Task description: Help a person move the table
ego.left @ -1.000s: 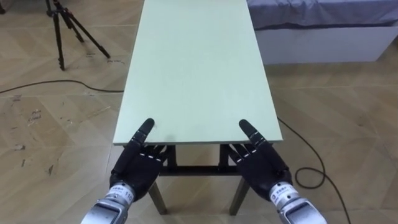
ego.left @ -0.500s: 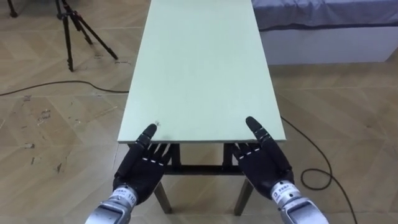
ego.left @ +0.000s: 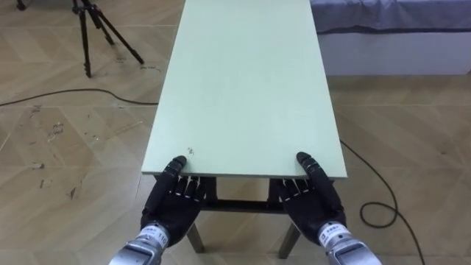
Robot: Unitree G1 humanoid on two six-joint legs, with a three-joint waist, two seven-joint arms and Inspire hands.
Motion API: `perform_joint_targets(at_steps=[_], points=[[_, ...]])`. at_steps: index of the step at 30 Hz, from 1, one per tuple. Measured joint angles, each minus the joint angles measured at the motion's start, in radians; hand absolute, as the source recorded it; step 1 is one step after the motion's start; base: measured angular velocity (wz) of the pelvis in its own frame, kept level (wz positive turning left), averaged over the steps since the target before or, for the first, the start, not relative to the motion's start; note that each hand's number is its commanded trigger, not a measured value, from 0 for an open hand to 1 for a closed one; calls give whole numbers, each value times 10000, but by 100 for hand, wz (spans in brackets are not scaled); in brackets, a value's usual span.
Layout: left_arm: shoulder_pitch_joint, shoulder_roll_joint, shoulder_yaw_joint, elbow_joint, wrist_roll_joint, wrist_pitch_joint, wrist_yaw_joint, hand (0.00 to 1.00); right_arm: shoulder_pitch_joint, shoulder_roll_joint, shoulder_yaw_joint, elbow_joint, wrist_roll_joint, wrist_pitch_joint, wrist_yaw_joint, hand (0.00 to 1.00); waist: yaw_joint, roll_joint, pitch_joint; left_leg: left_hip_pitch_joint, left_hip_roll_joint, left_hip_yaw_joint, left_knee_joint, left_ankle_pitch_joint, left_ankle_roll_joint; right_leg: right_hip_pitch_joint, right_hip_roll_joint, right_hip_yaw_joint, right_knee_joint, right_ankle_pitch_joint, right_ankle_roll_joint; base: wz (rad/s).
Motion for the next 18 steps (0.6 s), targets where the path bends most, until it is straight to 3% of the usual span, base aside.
perform_joint_targets(at_steps=[18], points=[[-212, -1, 2, -1, 12, -60, 318, 100, -163, 10, -3, -11, 4, -60, -242, 100, 100, -10, -4, -97, -3, 0, 6, 0, 0, -124, 6, 47, 13, -4, 6, 0]])
